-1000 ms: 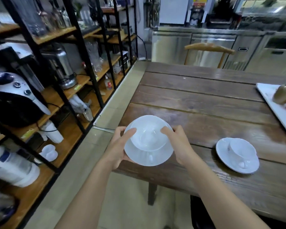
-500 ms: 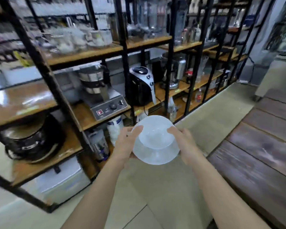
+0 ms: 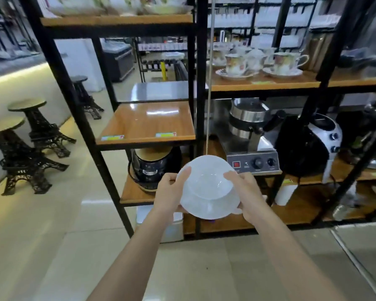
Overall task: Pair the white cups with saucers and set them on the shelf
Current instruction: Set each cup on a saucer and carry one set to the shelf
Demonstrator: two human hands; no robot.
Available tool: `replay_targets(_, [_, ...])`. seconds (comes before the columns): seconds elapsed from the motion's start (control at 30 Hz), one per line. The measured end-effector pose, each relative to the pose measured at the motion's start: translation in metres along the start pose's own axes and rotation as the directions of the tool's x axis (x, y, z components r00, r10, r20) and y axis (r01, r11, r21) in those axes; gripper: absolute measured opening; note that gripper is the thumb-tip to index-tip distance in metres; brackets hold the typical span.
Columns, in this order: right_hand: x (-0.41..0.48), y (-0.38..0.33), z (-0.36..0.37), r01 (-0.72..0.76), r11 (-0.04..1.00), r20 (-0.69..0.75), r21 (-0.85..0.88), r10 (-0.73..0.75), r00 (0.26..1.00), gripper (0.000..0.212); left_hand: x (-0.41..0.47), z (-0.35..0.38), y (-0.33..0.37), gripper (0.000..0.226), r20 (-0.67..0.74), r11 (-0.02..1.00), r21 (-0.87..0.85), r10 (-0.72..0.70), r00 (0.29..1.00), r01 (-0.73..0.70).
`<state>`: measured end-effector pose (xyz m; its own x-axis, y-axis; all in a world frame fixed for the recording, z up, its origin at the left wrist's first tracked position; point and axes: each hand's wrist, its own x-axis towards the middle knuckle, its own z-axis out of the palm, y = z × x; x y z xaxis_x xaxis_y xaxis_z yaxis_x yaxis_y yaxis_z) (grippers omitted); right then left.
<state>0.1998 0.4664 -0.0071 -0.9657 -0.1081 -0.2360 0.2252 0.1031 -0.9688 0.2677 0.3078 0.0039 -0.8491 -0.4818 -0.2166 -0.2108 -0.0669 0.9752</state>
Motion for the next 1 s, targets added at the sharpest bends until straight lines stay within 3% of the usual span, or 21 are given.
replay_targets(0.2, [0.094, -0.025, 0.070, 0.025, 0.999, 0.128, -0.044, -0.019, 0.992, 0.034, 0.102, -0.032, 0.017, 0.047, -0.109, 0.998, -0.026, -0.065, 0.992, 0.063])
replay_targets(0.27, [0.126, -0.037, 0.090, 0.050, 0.998, 0.143, -0.035, -0.044, 0.989, 0.028, 0.134, -0.038, 0.027, 0.049, -0.141, 0.998, -0.047, -0.057, 0.988, 0.051])
replay_targets(0.4, [0.175, -0.058, 0.134, 0.088, 0.996, 0.201, -0.028, -0.081, 0.976, 0.033, 0.189, -0.054, 0.047, 0.032, -0.219, 0.996, -0.089, -0.008, 0.976, -0.012])
replay_targets(0.53, [0.218, -0.076, 0.179, 0.086, 0.996, 0.227, -0.012, -0.081, 0.971, 0.037, 0.238, -0.079, 0.062, 0.049, -0.249, 0.996, -0.093, -0.014, 0.968, -0.009])
replay_targets(0.8, [0.302, -0.114, 0.272, 0.114, 0.990, 0.253, -0.083, -0.090, 0.963, 0.026, 0.353, -0.135, 0.089, 0.032, -0.322, 0.989, -0.151, -0.058, 0.945, 0.009])
replay_targets(1.0, [0.346, -0.130, 0.337, 0.091, 0.985, 0.216, -0.144, -0.059, 0.975, 0.030, 0.425, -0.173, 0.095, 0.044, -0.384, 0.996, -0.080, 0.007, 0.923, -0.041])
